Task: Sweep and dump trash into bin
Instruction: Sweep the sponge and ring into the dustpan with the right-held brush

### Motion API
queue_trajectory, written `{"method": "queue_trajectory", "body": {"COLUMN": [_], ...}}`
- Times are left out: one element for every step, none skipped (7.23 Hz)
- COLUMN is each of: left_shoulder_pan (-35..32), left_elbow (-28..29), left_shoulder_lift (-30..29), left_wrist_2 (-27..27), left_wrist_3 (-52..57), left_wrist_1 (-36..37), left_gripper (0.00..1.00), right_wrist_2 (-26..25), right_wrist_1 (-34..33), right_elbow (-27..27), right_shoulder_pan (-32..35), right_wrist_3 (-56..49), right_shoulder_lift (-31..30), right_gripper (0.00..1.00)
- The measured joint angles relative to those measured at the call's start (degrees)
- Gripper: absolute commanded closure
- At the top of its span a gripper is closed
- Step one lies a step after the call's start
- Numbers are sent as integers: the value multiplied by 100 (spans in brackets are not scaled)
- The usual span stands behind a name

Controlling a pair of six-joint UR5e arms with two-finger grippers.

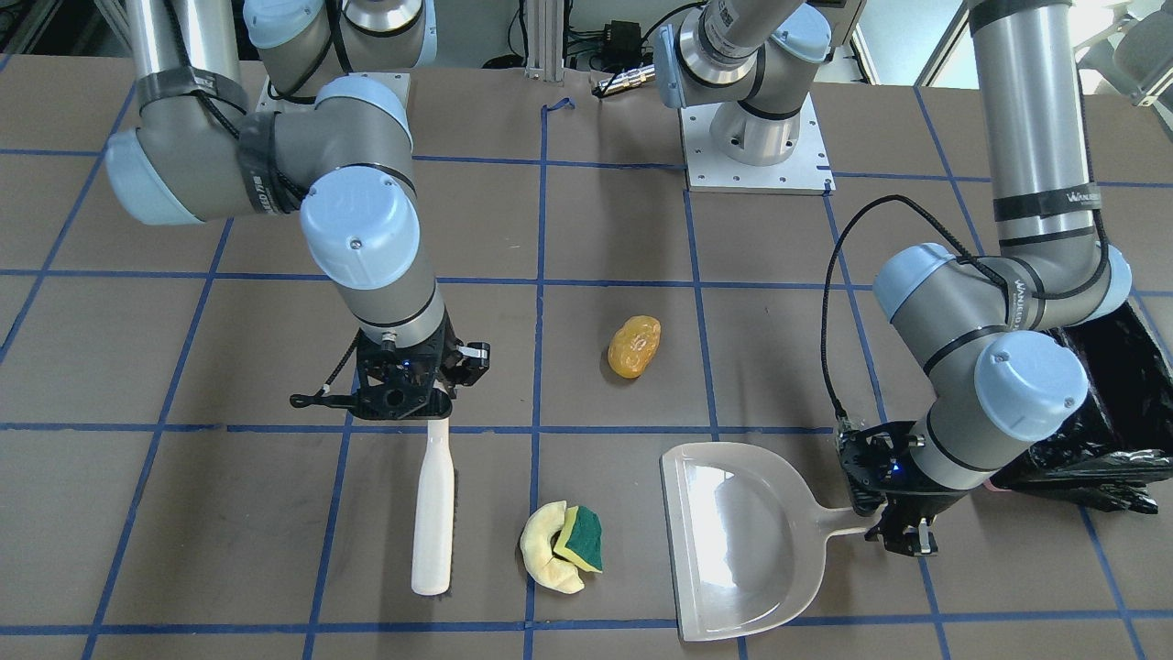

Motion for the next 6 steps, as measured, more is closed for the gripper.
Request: {"method": "queue_trajectory", "body": {"left_shoulder_pan": [-2, -5, -7, -8, -8, -8], "left_elbow": [-3, -3, -1, -1, -2, -5], "left_shoulder_lift": [0, 0, 0, 0, 0, -1], "left_wrist_2": [0, 0, 0, 2, 5, 7], "left_wrist_3": [1, 1, -1, -3, -3, -5], "left_wrist_1": [2, 3, 3, 3, 1, -1], "left_gripper": [97, 96, 94, 94, 94, 94], "right_wrist_2": [7, 21, 67, 179, 328, 479], "right_wrist_1": [-94, -249, -473, -663, -754, -792], "right_elbow": [-49, -71, -81, -86, -89, -91], "right_shoulder_pan": [100, 218, 365, 478, 536, 586], "right_wrist_3": [84, 258, 511, 752, 939, 1083], "right_shoulder_lift": [179, 329, 472, 580, 632, 658], "right_gripper": [100, 100, 100, 100, 100, 100]}}
